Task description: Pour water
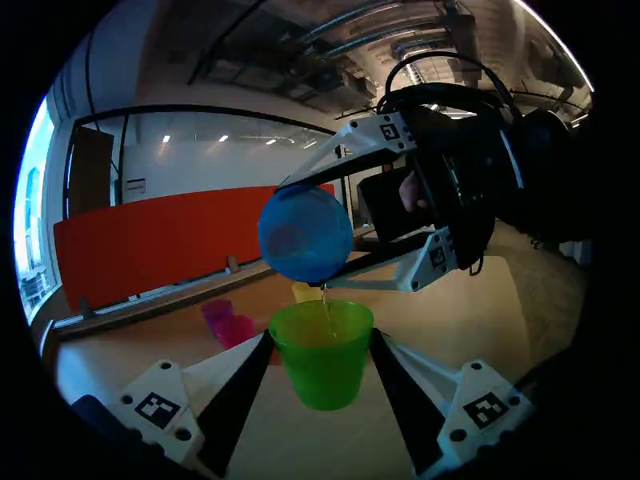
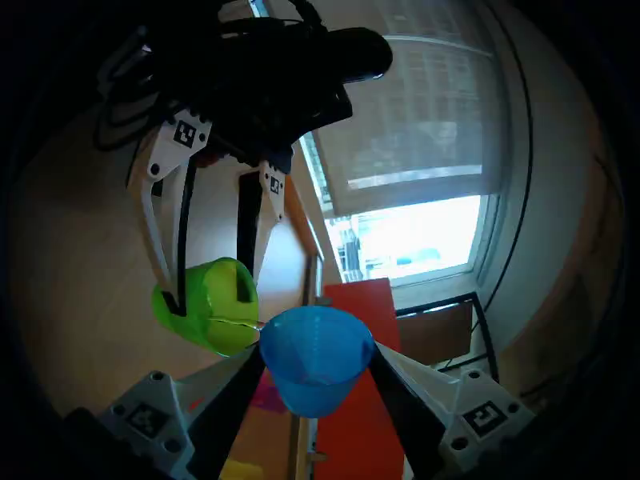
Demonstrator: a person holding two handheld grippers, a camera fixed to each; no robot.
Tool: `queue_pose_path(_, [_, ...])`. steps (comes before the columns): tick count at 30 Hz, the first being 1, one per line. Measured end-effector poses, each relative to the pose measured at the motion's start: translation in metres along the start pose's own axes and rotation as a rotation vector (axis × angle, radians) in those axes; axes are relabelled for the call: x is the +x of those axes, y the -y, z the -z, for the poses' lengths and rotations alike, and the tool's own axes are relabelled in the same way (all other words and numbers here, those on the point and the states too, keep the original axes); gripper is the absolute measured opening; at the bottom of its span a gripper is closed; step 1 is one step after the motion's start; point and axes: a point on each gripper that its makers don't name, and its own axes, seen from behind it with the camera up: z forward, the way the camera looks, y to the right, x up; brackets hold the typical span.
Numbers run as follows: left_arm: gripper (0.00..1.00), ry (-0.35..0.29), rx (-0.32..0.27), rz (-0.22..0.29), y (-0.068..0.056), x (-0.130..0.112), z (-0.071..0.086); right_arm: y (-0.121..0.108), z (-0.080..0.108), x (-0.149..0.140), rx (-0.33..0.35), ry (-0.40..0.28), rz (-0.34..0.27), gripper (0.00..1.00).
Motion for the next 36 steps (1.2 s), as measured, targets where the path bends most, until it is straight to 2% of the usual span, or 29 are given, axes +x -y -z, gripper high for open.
queue_pose_path(36, [0.87, 0.009, -0.006, -0.002, -0.0015, -0.0014, -0.0019, 0.0021, 0.0038, 0.0039, -0.014, 0.017, 0.095, 0.91])
